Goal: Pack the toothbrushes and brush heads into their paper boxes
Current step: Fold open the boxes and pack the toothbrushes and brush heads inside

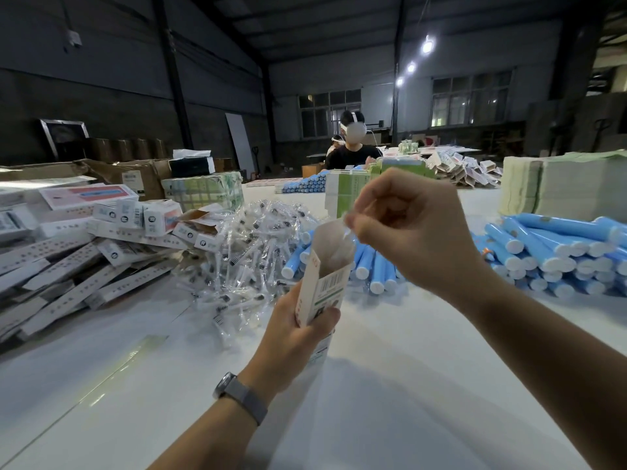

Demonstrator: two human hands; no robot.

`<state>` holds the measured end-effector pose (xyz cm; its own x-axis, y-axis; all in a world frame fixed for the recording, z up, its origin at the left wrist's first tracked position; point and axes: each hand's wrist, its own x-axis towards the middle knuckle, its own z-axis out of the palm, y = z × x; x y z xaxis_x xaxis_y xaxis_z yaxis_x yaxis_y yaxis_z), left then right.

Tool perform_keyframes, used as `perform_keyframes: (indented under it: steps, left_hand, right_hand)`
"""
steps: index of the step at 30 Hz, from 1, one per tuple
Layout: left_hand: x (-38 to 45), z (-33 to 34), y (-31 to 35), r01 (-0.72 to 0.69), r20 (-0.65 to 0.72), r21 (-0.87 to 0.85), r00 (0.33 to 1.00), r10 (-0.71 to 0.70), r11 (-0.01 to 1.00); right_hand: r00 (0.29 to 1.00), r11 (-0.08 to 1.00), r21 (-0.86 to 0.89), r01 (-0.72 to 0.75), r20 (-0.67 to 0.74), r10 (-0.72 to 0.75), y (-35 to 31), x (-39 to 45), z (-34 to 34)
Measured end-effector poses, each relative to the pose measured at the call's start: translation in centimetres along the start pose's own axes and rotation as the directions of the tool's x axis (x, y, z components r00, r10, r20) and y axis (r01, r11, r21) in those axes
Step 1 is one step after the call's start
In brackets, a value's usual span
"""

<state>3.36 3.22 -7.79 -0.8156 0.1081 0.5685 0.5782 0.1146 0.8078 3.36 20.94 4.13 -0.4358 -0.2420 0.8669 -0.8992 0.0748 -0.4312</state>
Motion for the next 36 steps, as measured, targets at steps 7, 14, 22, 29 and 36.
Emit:
perform_keyframes:
  steps: [7, 14, 22, 29, 36]
  left_hand:
    - [0.6, 0.1, -0.3, 0.023, -0.060, -0.044, 0.998, -0.026, 0.999]
    - [0.7, 0.1, -0.4, 0.095, -0.086, -0.096, 0.991, -0.103, 0.991]
    - [0.7, 1.1, 0.6, 0.095, -0.058, -0.161, 0.993, -0.105, 0.982]
    - [0.8, 1.3, 1.6, -0.135, -0.220, -0.092, 0.969, 0.112, 0.987]
    - [0.7, 1.1, 1.7, -0.240, -0.211, 0.045, 0.946, 0.244, 0.970]
  right_hand:
    - [0.979, 0.924, -0.372, 0.087, 0.202, -0.011, 1.3, -1.0, 1.3]
    - [0.948, 0.853, -0.521, -0.015, 0.263, 0.177, 2.1, -1.3, 1.1]
    - [0.942, 0.954, -0.276, -0.116, 0.275, 0.195, 2.9, -1.2, 1.3]
    - [0.978, 0.975, -0.124, -0.185, 0.070, 0.195, 4.0, -2.0, 2.4]
    - [0.940, 0.944, 0.097, -0.316, 0.165, 0.298, 4.6, -2.0, 1.7]
